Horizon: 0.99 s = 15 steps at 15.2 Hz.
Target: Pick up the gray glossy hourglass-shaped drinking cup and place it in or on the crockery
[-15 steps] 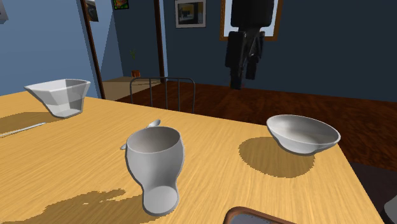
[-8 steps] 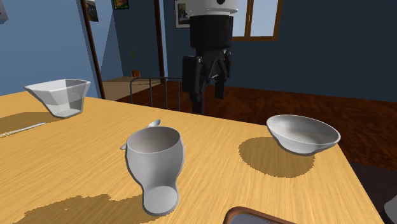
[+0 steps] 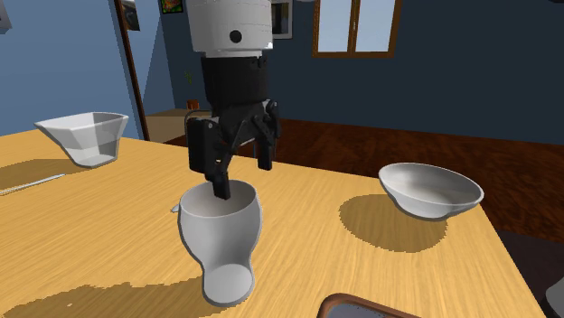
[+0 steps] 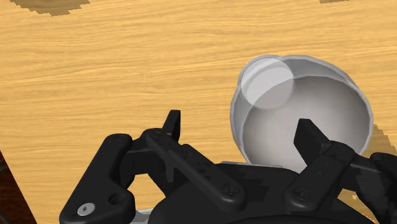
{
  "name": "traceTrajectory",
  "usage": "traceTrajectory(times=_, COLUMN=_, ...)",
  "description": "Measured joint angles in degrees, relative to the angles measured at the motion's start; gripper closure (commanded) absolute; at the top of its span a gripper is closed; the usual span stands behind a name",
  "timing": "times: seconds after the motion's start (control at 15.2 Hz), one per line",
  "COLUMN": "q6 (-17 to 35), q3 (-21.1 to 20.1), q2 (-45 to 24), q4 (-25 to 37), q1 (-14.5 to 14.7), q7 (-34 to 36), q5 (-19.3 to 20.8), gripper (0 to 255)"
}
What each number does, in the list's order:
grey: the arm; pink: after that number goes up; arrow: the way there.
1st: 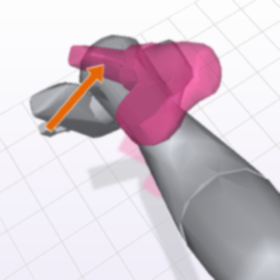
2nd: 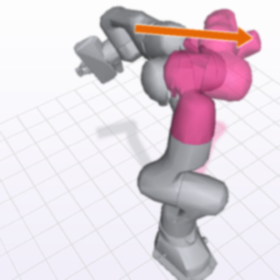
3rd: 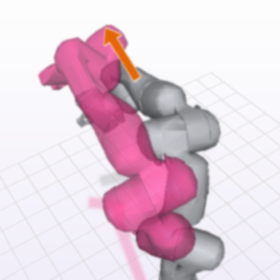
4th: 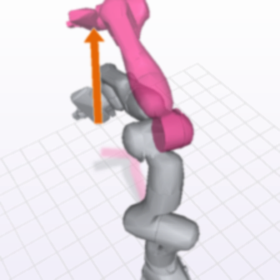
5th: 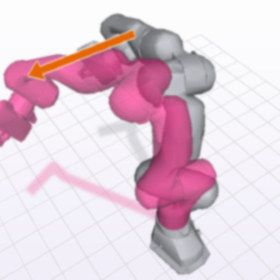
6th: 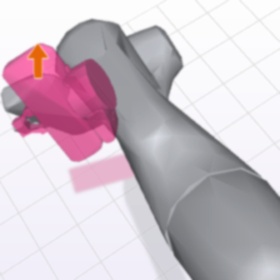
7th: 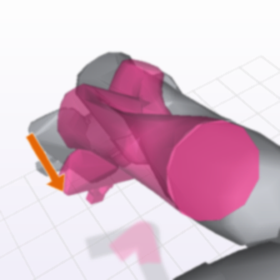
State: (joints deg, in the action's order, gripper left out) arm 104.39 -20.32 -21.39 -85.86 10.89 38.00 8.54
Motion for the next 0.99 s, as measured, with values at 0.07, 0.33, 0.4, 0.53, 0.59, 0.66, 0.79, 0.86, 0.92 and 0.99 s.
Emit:
traceTrajectory(times=0.07, q6=0.62, q3=0.05, q2=-0.24, q4=-0.40, q1=-0.04, q7=-0.01, q5=0.08, gripper=0)
traceTrajectory(times=0.33, q6=3.29, q3=0.16, q2=-1.06, q4=-2.33, q1=0.09, q7=0.45, q5=0.45, gripper=0)
traceTrajectory(times=0.4, q6=3.93, q3=0.21, q2=-1.22, q4=-2.81, q1=0.03, q7=0.42, q5=0.51, gripper=0)
traceTrajectory(times=0.53, q6=4.39, q3=0.23, q2=-1.27, q4=-3.22, q1=0.01, q7=0.46, q5=0.54, gripper=0)
traceTrajectory(times=0.59, q6=4.46, q3=0.23, q2=-1.26, q4=-3.29, q1=0.01, q7=0.48, q5=0.54, gripper=0)
traceTrajectory(times=0.66, q6=4.50, q3=0.23, q2=-1.25, q4=-3.33, q1=0.02, q7=0.49, q5=0.54, gripper=0)
traceTrajectory(times=0.79, q6=4.53, q3=0.23, q2=-1.25, q4=-3.36, q1=0.01, q7=0.49, q5=0.54, gripper=0)
traceTrajectory(times=0.86, q6=4.53, q3=0.23, q2=-1.25, q4=-3.36, q1=0.01, q7=0.49, q5=0.54, gripper=255)
traceTrajectory(times=0.92, q6=4.53, q3=0.23, q2=-1.25, q4=-3.36, q1=0.01, q7=0.49, q5=0.54, gripper=255)
traceTrajectory(times=0.99, q6=4.53, q3=0.23, q2=-1.25, q4=-3.36, q1=0.01, q7=0.49, q5=0.54, gripper=255)
